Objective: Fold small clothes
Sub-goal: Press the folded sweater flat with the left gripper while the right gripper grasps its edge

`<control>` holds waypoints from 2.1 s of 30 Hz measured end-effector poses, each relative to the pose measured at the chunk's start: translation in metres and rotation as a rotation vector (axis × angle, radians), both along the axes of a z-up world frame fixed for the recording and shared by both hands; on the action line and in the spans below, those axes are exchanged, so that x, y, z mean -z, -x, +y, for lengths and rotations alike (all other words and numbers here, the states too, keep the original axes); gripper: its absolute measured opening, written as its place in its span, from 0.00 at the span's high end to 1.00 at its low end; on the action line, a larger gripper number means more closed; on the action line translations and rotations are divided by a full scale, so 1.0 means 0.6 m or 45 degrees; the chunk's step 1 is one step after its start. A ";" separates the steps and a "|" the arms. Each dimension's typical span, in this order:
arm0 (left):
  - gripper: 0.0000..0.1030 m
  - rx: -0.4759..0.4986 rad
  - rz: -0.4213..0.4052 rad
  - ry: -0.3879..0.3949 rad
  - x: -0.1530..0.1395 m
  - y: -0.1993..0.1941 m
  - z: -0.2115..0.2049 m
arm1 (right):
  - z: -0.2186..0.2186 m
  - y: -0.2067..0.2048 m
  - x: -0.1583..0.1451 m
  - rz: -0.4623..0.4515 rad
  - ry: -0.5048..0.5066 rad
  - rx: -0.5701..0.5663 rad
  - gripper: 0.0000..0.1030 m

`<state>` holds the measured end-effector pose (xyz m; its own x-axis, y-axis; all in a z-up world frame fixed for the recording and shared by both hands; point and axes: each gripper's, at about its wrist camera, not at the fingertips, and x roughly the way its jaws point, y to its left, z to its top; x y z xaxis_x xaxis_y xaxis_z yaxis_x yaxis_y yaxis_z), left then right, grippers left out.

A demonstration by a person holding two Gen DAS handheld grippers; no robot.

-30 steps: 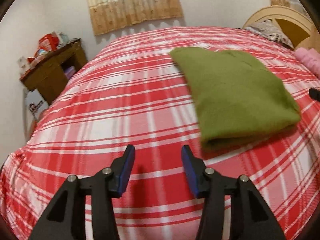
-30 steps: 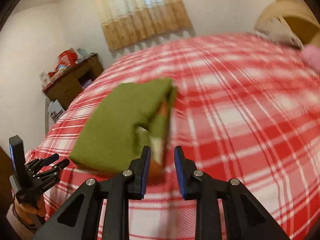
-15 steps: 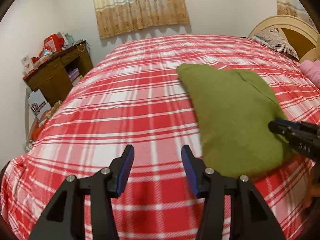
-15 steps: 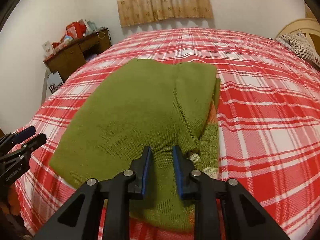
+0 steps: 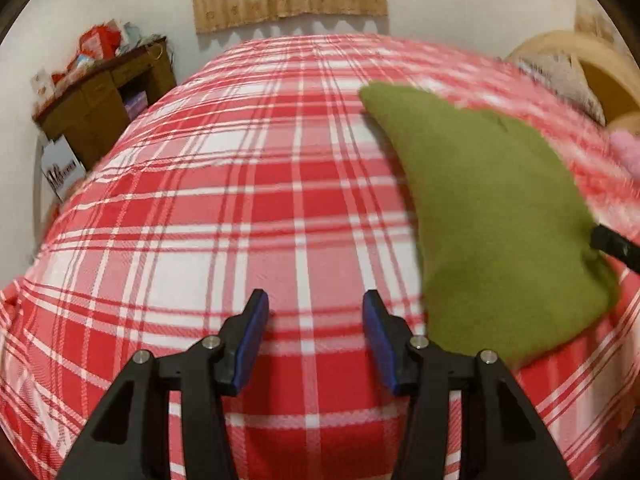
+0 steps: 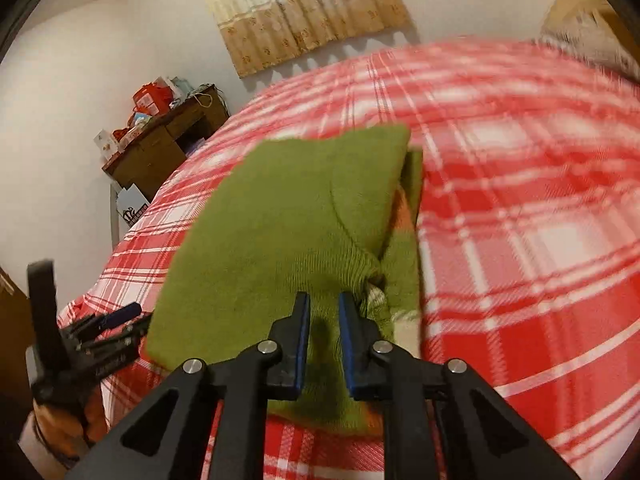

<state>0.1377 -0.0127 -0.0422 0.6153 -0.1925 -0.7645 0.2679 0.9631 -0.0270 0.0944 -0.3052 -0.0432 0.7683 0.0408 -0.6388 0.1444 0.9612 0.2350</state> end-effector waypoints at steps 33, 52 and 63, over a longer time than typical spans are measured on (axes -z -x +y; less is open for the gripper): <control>0.11 -0.040 -0.244 -0.111 -0.024 -0.098 -0.163 | -0.097 -0.134 -0.001 -0.254 0.220 0.293 0.40; 0.11 0.044 -0.304 -0.146 -0.063 -0.094 -0.196 | -0.204 -0.094 0.033 -0.349 -0.321 0.354 0.40; 0.11 0.161 0.145 0.357 0.017 -0.183 -0.159 | -0.216 -0.122 0.069 -0.269 -0.707 0.056 0.39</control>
